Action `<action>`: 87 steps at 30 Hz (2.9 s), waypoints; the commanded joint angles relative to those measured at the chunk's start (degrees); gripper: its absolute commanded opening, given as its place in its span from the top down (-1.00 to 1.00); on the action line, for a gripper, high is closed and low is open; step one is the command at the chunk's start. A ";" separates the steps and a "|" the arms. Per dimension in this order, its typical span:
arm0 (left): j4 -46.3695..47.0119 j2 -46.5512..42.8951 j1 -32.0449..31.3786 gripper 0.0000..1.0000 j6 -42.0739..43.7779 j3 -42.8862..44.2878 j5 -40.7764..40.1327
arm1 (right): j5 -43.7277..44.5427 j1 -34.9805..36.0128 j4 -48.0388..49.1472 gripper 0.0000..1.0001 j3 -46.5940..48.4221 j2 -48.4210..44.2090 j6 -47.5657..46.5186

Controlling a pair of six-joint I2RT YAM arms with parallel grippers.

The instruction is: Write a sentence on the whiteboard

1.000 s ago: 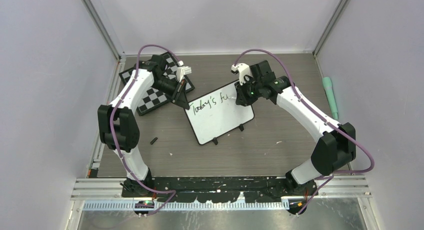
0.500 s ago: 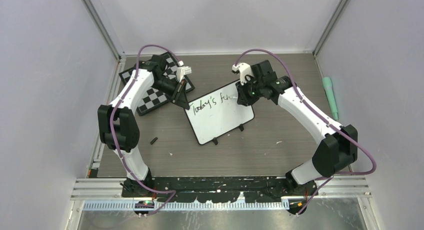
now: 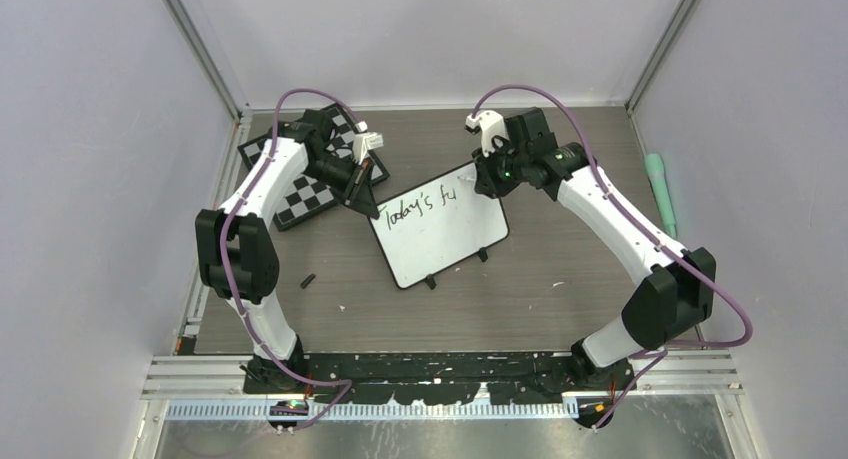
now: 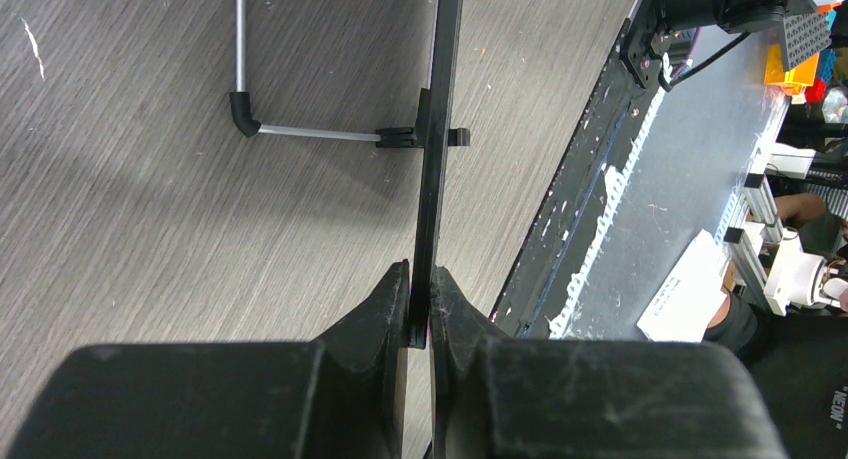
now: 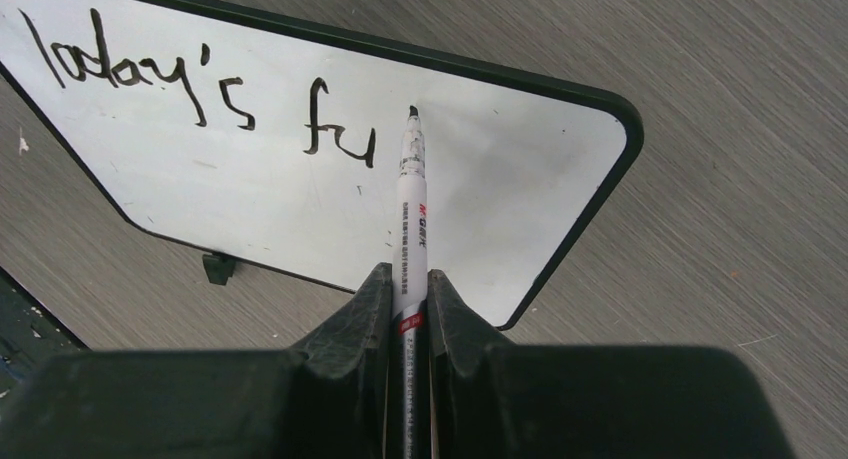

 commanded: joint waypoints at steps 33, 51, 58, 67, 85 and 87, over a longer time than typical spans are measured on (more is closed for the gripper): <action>-0.79 -1.93 -0.02 0.89 0.07 -0.41 0.41 | 1.98 -0.65 0.01 1.00 -0.95 -2.78 -2.33; -0.98 -1.98 0.02 0.89 0.34 -0.47 0.15 | 1.45 -1.08 1.27 1.00 2.36 2.41 -2.43; -1.08 -2.15 0.02 0.89 0.45 -0.56 0.14 | 0.74 -1.08 1.19 0.99 -1.00 0.76 -2.00; -0.72 -2.45 -0.02 0.89 0.61 -1.37 -0.01 | 0.24 -1.04 0.50 1.00 -4.62 -2.44 -1.77; -0.24 -3.70 0.02 0.32 -0.40 -0.93 0.06 | 0.21 -1.32 -7.80 0.99 4.46 -3.78 -6.02; 0.11 -4.05 0.02 0.18 -0.99 -0.93 0.06 | -2.07 -1.38 -9.16 0.99 5.61 -4.34 -5.54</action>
